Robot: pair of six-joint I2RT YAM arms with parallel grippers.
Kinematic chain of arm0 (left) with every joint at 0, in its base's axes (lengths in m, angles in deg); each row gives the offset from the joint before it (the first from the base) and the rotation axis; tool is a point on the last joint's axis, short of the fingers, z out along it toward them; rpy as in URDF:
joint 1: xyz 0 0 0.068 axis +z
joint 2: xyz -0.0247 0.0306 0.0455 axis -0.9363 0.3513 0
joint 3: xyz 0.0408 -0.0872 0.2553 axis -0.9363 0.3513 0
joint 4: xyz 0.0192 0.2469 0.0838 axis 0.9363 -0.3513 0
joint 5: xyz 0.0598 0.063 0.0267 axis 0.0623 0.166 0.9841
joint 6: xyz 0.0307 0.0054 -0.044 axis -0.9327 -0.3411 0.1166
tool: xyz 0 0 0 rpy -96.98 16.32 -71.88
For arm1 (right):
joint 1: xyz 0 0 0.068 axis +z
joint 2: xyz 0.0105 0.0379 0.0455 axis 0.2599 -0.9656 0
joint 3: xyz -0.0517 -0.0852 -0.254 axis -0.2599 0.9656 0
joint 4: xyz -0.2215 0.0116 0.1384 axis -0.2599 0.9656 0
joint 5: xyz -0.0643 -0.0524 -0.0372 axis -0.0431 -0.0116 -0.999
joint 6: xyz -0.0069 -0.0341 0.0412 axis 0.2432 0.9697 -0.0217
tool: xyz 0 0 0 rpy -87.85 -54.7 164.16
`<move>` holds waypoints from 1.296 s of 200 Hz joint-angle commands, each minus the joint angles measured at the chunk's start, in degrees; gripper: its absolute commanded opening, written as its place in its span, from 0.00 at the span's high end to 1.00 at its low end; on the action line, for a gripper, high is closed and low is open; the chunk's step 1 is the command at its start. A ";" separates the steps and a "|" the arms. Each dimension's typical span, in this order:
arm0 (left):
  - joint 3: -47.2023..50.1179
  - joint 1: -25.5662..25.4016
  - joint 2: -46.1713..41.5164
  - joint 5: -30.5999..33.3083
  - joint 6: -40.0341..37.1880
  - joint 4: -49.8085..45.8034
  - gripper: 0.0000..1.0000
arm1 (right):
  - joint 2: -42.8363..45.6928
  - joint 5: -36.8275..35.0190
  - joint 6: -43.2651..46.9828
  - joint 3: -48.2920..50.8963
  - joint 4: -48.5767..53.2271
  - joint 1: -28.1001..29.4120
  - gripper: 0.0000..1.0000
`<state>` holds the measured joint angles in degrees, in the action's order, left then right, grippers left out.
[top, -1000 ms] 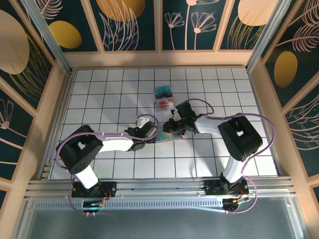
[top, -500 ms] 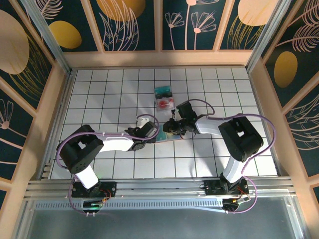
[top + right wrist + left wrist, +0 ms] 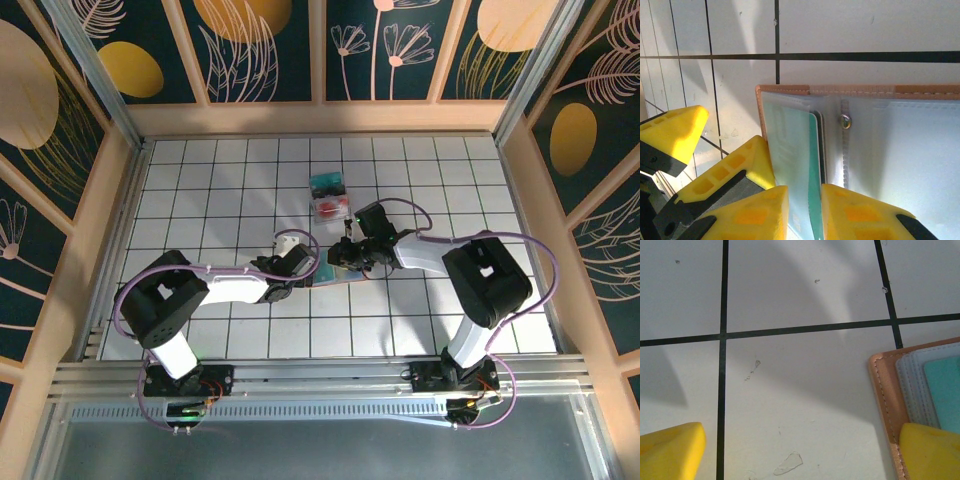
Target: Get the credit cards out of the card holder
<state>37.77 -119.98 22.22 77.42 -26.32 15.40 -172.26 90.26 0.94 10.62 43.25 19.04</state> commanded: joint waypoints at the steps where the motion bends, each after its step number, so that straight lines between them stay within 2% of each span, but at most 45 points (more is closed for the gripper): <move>1: 0.51 0.12 2.48 -1.55 0.04 -4.17 0.01 | 1.65 -0.07 0.02 0.93 0.94 0.04 0.76; 81: 0.98 0.15 2.24 -1.15 0.40 -4.12 0.01 | -0.12 -1.13 -0.33 1.79 -0.38 0.01 0.75; 226: 0.69 0.14 2.70 -1.46 0.40 -4.12 0.01 | -1.27 1.70 -0.41 2.43 -4.09 0.44 0.76; 259: 0.58 0.12 2.51 -1.57 0.42 -4.03 0.01 | -3.02 1.97 -0.60 2.81 -5.32 0.48 0.73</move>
<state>37.77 -119.98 22.43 77.40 -25.60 15.64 -173.14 90.83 0.90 12.37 40.03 19.15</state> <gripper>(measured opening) 0.988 0.260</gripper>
